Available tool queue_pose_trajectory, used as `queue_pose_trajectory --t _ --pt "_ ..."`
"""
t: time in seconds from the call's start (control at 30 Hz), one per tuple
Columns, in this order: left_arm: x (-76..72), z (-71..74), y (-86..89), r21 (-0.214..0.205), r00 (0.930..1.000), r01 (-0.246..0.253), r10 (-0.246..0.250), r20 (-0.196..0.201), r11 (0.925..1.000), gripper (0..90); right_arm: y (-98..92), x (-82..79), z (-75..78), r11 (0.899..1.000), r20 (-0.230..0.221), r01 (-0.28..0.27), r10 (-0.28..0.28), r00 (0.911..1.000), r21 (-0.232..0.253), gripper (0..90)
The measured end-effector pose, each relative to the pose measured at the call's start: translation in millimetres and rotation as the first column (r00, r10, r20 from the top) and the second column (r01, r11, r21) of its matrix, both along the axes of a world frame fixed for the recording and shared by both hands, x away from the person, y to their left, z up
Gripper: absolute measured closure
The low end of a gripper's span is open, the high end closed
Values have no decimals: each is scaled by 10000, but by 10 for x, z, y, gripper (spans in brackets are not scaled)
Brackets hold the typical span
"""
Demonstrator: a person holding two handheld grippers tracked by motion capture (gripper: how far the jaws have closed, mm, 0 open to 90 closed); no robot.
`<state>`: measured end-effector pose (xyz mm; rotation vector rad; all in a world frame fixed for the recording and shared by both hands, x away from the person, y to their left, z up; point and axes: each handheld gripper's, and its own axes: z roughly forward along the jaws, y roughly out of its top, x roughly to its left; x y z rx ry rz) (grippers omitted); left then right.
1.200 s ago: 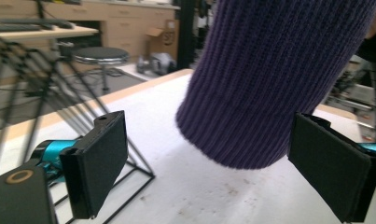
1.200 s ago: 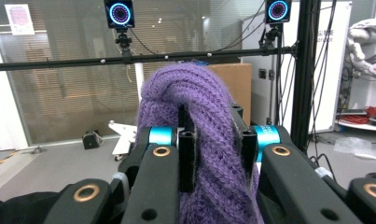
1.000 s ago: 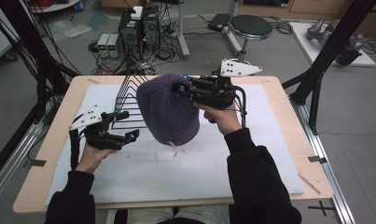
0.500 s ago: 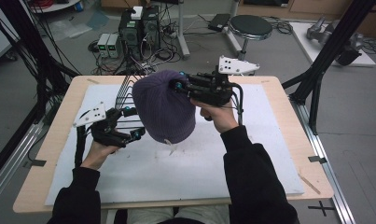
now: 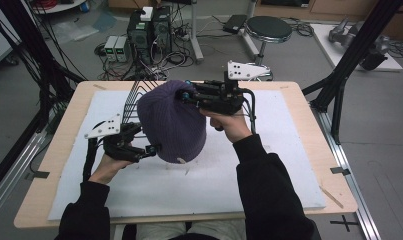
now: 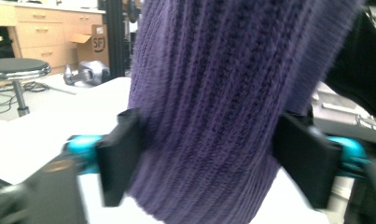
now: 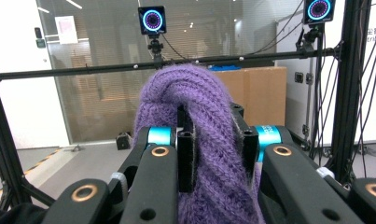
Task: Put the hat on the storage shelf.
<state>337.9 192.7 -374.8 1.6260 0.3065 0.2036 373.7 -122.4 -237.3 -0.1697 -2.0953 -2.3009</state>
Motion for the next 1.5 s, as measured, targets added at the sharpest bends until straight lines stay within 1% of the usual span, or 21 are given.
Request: queue_pose_trajectory --t 0.07,0.1,0.13,0.17,0.27,0.33,0.4,0.5,0.53,0.57,0.67,0.77,0.83,0.87,0.93,1.0,1.1,1.23,1.3,1.4,1.5 --pt "-8 -5 -1 105 9999 -56 54 158 9999 549 -18 2 2 10000 -9 74 -74 10000 -20 762" --pt "-12 -5 -3 160 9997 -141 138 191 9998 656 -29 6 0 9999 4 152 -152 9999 -27 762" --pt "-7 -3 7 258 9994 -291 285 209 9992 709 -39 6 0 9998 -12 216 -216 9998 -54 761" --pt "0 -2 20 244 9993 -354 351 147 9991 764 -62 12 -4 9993 -6 363 -363 9993 -104 760" --pt "6 13 93 72 9924 -1233 1233 28 9923 807 -127 31 -19 9958 60 889 -888 9960 -211 758" --pt "-1 33 151 -120 9839 -1786 1786 -14 9839 823 -173 47 -25 9913 58 1288 -1287 9917 -258 758" --pt "-3 56 215 -337 9761 -2172 2174 34 9755 829 -212 65 -24 9839 98 1758 -1756 9844 -320 758" --pt "18 73 340 -1014 9677 -2520 2496 -362 9624 833 -258 87 -19 9729 102 2286 -2284 9735 -342 759" --pt "29 76 377 -1155 9657 -2591 2556 -447 9589 834 -263 94 -20 9700 145 2401 -2397 9707 -379 759" --pt "33 78 403 -1270 9617 -2739 2696 -505 9533 836 -259 97 -23 9671 141 2514 -2510 9679 -404 758" --pt "40 86 429 -1262 9579 -2866 2820 -533 9497 837 -221 105 -35 9624 182 2675 -2670 9635 -472 758" --pt "66 116 447 -1236 9582 -2853 2799 -595 9504 837 -185 120 -36 9584 138 2830 -2827 9591 -366 759" --pt "88 142 470 -1311 9577 -2864 2797 -673 9491 837 -160 146 -19 9540 60 2983 -2983 9545 -292 759" --pt "105 158 480 -1298 9586 -2829 2757 -706 9503 836 -147 156 -7 9521 93 3043 -3041 9526 -304 759" --pt "125 196 496 -1251 9573 -2874 2804 -711 9496 836 -123 177 22 9491 82 3134 -3133 9496 -324 759" --pt "147 228 519 -1295 9584 -2835 2761 -723 9502 835 -94 197 54 9450 132 3256 -3253 9455 -302 758" --pt "171 264 558 -1458 9583 -2833 2740 -809 9479 835 -45 225 100 9392 142 3425 -3423 9395 -258 758" --pt "186 312 615 -1653 9570 -2881 2776 -840 9432 835 46 255 178 9368 111 3489 -3488 9371 -249 758" --pt "194 344 648 -1827 9595 -2794 2667 -912 9426 835 94 268 226 9367 148 3496 -3493 9369 -217 758" --pt "194 404 695 -2193 9593 -2806 2655 -962 9344 835 162 292 294 9407 56 3389 -3388 9408 -152 757" --pt "212 442 740 -2204 9545 -2973 2839 -910 9290 835 213 325 348 9367 36 3494 -3495 9369 -236 756"
